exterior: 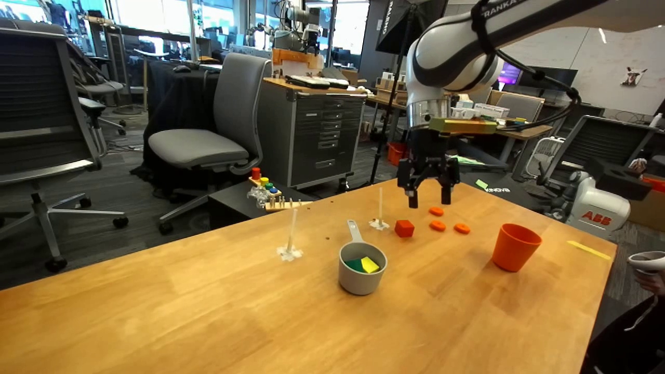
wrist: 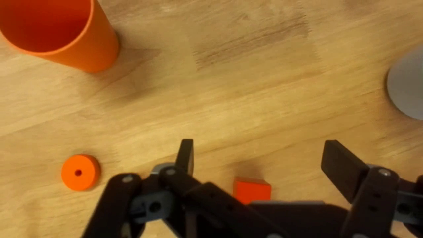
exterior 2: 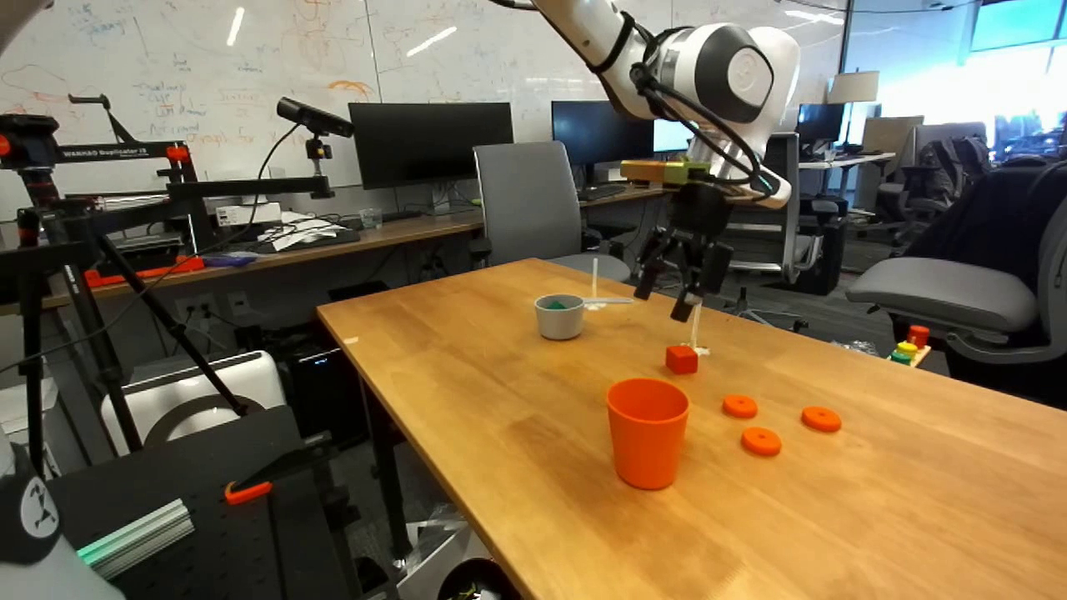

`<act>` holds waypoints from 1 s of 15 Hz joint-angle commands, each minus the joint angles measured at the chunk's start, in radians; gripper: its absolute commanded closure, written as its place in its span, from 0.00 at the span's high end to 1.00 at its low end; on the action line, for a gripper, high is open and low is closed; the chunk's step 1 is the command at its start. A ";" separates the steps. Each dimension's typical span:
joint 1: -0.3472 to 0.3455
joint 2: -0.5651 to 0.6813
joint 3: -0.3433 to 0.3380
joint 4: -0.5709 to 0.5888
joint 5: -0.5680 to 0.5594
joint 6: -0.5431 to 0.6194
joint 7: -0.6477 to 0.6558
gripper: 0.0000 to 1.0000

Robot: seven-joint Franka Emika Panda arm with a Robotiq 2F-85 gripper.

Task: Put the yellow, green and orange objects in the scoop

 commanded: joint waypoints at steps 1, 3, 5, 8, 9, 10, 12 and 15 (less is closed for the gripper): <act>-0.008 0.094 -0.004 0.100 0.004 -0.078 0.033 1.00; -0.008 0.142 -0.005 0.147 0.003 -0.100 0.044 1.00; -0.003 0.188 -0.006 0.202 -0.002 -0.116 0.054 1.00; 0.007 0.238 -0.008 0.282 -0.010 -0.124 0.069 1.00; 0.012 0.251 -0.010 0.306 -0.015 -0.123 0.074 1.00; 0.020 0.263 -0.013 0.329 -0.024 -0.118 0.078 1.00; 0.040 0.280 -0.023 0.364 -0.053 -0.101 0.088 1.00; 0.054 0.304 -0.024 0.406 -0.082 -0.103 0.096 1.00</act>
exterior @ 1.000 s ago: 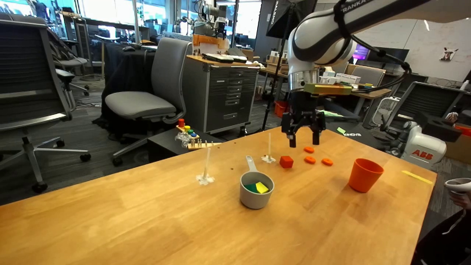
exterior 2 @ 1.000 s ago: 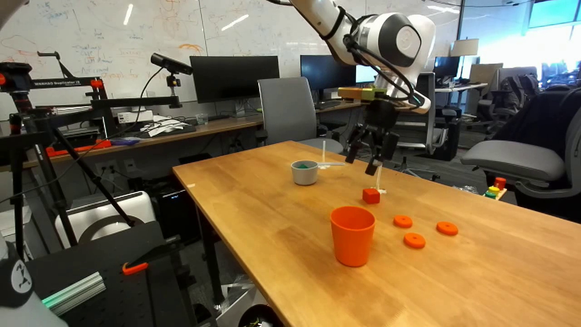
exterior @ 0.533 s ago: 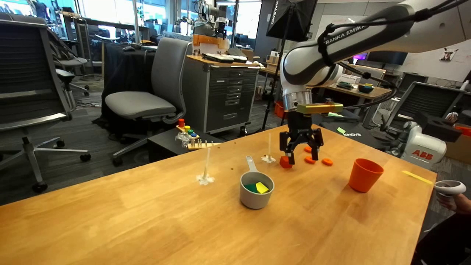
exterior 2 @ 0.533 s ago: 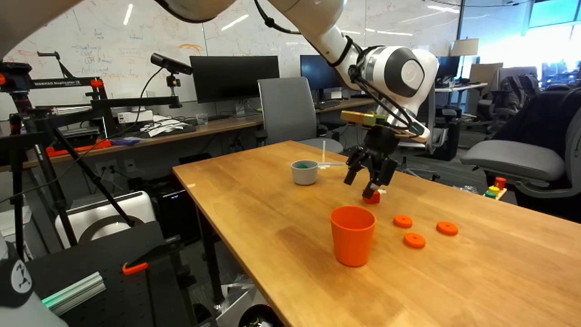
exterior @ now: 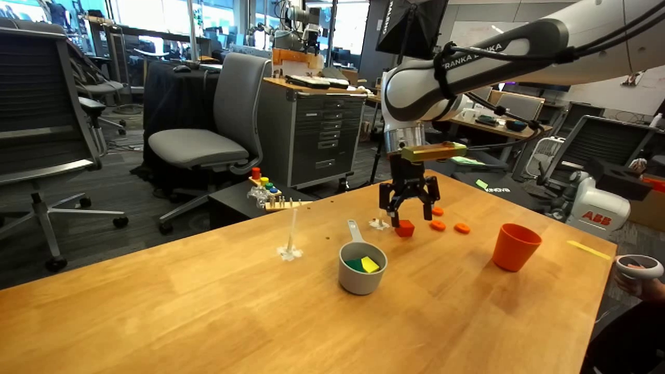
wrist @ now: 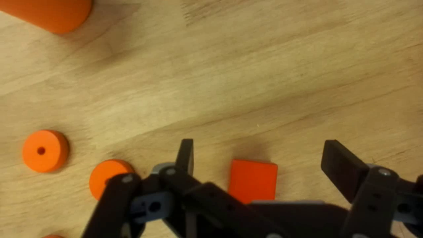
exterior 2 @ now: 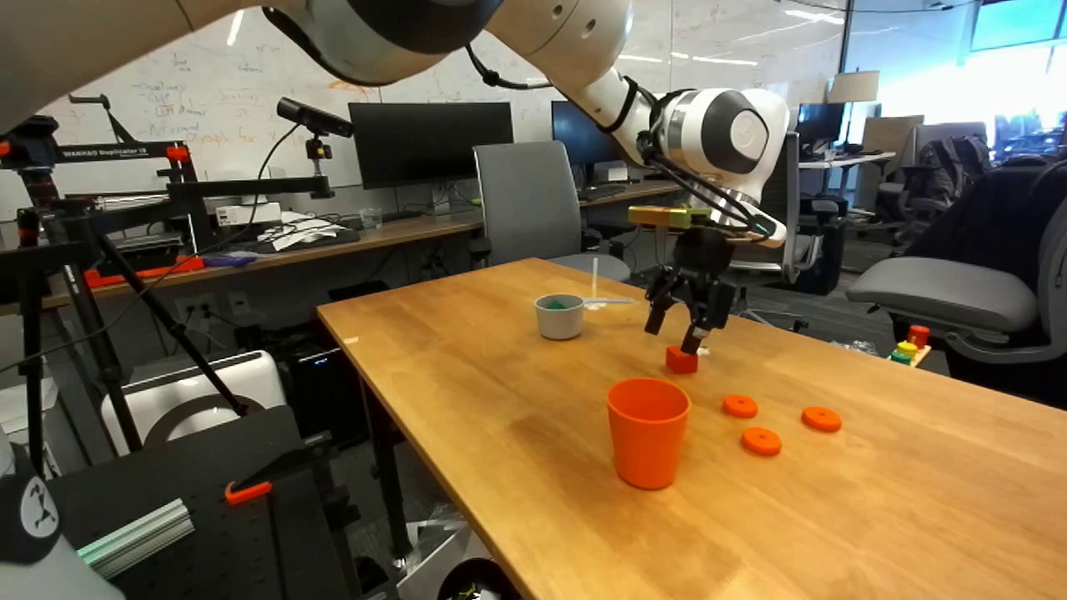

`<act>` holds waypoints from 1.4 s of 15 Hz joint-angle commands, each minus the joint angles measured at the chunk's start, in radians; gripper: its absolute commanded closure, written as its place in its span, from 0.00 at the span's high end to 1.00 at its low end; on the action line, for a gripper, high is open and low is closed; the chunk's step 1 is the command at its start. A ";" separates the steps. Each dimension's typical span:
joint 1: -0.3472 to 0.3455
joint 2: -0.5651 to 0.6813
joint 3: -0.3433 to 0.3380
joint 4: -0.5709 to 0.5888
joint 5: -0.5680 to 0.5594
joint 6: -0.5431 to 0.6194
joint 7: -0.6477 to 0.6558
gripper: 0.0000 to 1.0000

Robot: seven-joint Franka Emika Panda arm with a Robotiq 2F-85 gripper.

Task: Put the yellow, green and orange objects in the scoop

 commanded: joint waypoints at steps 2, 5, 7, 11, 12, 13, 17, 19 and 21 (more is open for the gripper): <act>0.026 0.068 -0.017 0.119 -0.030 -0.037 0.028 1.00; 0.016 0.085 -0.016 0.133 -0.021 -0.043 0.036 1.00; 0.005 0.088 -0.019 0.129 -0.016 -0.041 0.039 1.00; -0.006 0.095 -0.032 0.133 -0.023 -0.039 0.038 0.74; -0.005 0.097 -0.034 0.136 -0.025 -0.038 0.038 0.68; -0.002 0.095 -0.036 0.131 -0.027 -0.030 0.036 0.58; -0.003 0.095 -0.032 0.124 -0.020 -0.024 0.031 0.26; -0.005 0.076 -0.023 0.111 -0.010 -0.017 0.023 0.16; -0.021 0.026 0.020 0.072 0.043 0.007 -0.016 0.15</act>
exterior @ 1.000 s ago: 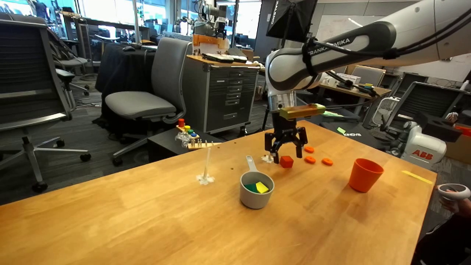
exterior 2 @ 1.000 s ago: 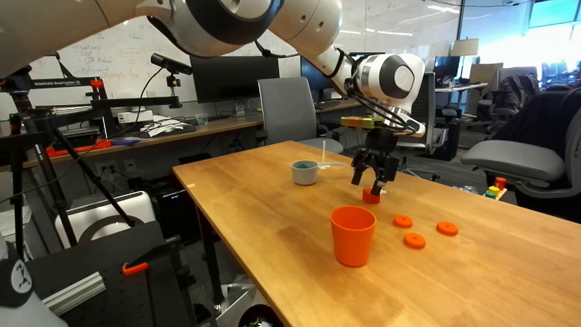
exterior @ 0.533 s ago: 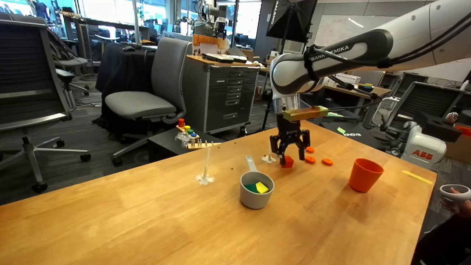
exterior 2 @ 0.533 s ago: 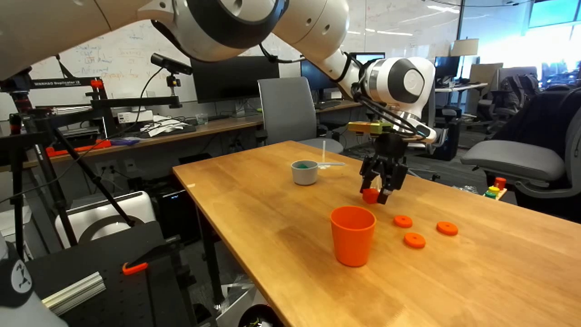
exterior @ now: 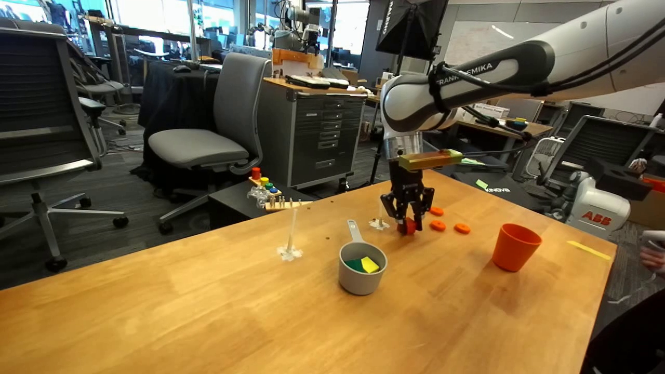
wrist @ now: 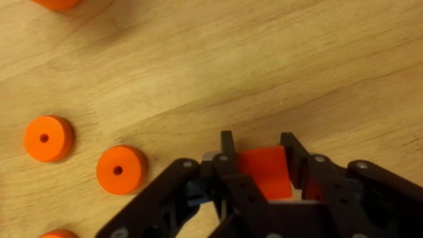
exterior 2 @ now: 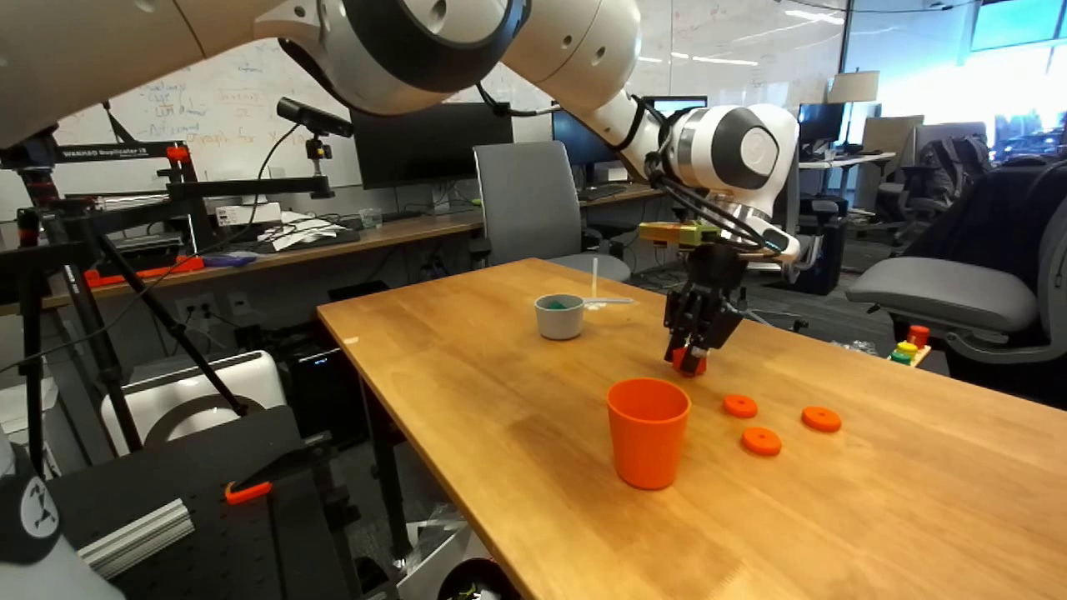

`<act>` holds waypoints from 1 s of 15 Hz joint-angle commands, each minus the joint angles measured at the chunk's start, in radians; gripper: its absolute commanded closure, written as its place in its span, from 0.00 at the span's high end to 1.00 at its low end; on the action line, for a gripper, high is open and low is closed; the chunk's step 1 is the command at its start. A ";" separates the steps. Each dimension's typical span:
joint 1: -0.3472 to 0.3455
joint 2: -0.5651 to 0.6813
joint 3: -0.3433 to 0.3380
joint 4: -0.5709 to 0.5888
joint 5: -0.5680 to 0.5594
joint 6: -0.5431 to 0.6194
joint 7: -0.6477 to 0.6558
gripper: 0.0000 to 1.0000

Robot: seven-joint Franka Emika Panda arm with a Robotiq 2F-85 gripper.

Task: Put the yellow, green and orange objects in the scoop

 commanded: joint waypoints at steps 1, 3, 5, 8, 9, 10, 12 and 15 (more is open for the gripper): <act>-0.007 -0.077 0.057 -0.033 0.059 0.020 -0.053 0.15; 0.005 -0.130 0.085 -0.060 0.074 0.038 -0.091 0.15; 0.018 -0.181 0.116 -0.073 0.078 0.036 -0.117 0.15; 0.027 -0.246 0.166 -0.089 0.091 0.029 -0.147 0.15; 0.022 -0.260 0.183 -0.087 0.101 0.019 -0.162 0.15; 0.019 -0.265 0.206 -0.094 0.121 0.014 -0.176 0.15; 0.010 -0.273 0.240 -0.119 0.156 0.001 -0.200 0.15; 0.018 -0.252 0.271 -0.170 0.193 -0.019 -0.220 0.15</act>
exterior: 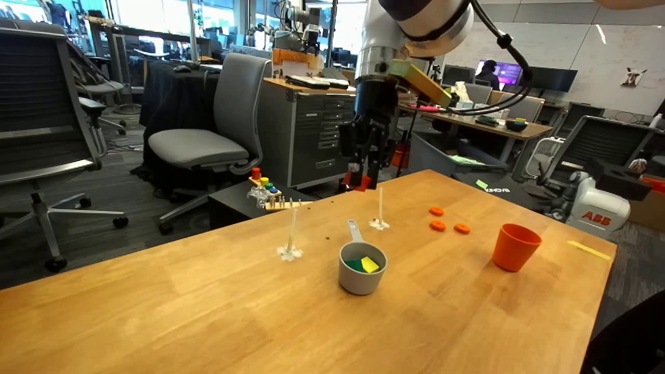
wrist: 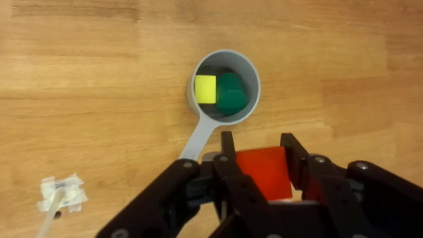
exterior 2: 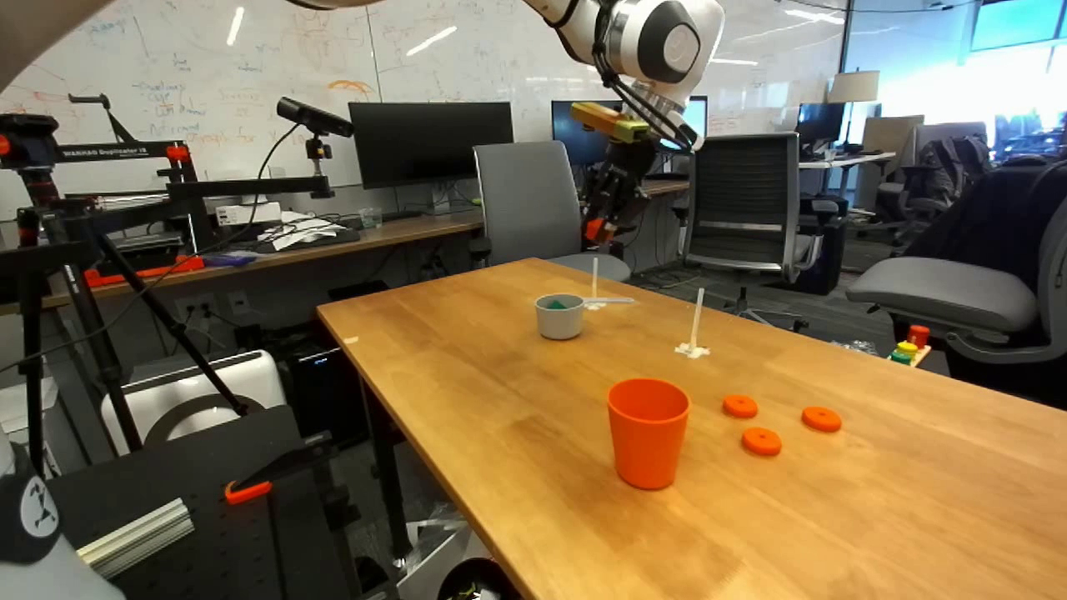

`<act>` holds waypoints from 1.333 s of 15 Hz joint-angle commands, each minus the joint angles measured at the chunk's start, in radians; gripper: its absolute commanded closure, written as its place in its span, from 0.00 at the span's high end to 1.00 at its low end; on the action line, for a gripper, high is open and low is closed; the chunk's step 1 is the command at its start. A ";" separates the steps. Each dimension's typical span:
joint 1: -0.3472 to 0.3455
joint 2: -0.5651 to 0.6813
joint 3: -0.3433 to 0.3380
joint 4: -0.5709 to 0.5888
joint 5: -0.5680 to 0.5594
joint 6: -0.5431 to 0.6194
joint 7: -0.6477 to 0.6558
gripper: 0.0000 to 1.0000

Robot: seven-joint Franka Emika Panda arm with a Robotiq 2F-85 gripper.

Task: Put the yellow, green and orange objects in the scoop

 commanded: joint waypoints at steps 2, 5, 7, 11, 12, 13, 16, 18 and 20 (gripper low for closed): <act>0.009 0.005 0.023 -0.111 0.074 -0.036 -0.053 0.15; 0.026 0.030 0.021 -0.156 0.095 -0.045 -0.056 0.15; 0.033 0.045 0.018 -0.172 0.098 -0.048 -0.056 0.15; 0.037 0.049 0.010 -0.188 0.091 -0.058 -0.049 0.15; 0.038 0.047 0.006 -0.187 0.087 -0.062 -0.045 0.15; 0.039 0.047 0.002 -0.181 0.082 -0.073 -0.042 0.28; 0.041 0.034 -0.011 -0.180 0.077 -0.076 -0.028 0.73; 0.041 0.026 -0.017 -0.173 0.072 -0.092 -0.029 0.87; 0.042 0.014 -0.027 -0.163 0.064 -0.120 -0.020 0.99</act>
